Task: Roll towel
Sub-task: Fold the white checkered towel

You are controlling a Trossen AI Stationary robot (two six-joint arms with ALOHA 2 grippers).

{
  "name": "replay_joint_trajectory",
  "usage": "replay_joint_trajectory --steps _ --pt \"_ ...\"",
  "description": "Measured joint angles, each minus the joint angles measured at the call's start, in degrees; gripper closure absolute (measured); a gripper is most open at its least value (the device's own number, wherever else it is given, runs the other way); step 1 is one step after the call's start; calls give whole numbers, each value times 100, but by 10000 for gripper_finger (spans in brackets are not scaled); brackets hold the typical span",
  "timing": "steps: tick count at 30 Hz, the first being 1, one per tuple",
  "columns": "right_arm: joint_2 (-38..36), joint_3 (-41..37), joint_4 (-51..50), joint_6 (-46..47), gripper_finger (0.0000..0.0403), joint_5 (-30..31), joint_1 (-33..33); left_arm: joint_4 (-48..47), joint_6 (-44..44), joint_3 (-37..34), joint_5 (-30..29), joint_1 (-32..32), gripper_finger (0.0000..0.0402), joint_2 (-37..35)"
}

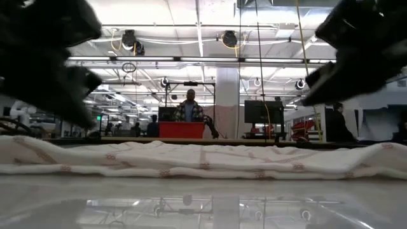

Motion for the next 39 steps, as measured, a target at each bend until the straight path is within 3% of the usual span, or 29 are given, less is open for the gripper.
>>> replay_joint_trajectory --steps 3,5,9,14,20,27,34,39 --pt "-275 4 -224 -334 399 344 -528 1 397 0 -840 463 391 -10" --pt "-348 2 -373 -426 399 361 -1086 18 662 1 -954 937 391 -10" --pt "-232 2 -468 -456 399 -396 -2178 20 1225 2 -257 2138 391 -10" --pt "121 4 -363 -615 399 -931 -2731 -82 1657 4 384 3302 391 -10" --pt "897 2 -350 -484 399 -998 -2817 -799 1653 -51 678 4225 391 130" --pt "1443 24 270 -284 399 -950 -2808 -977 1792 14 889 4422 391 42" --pt "823 -4 373 -345 399 -1024 -2674 -614 2727 192 547 4621 391 -290" --pt "332 0 289 -571 399 -1255 -2360 -527 2991 139 896 5292 391 -151"
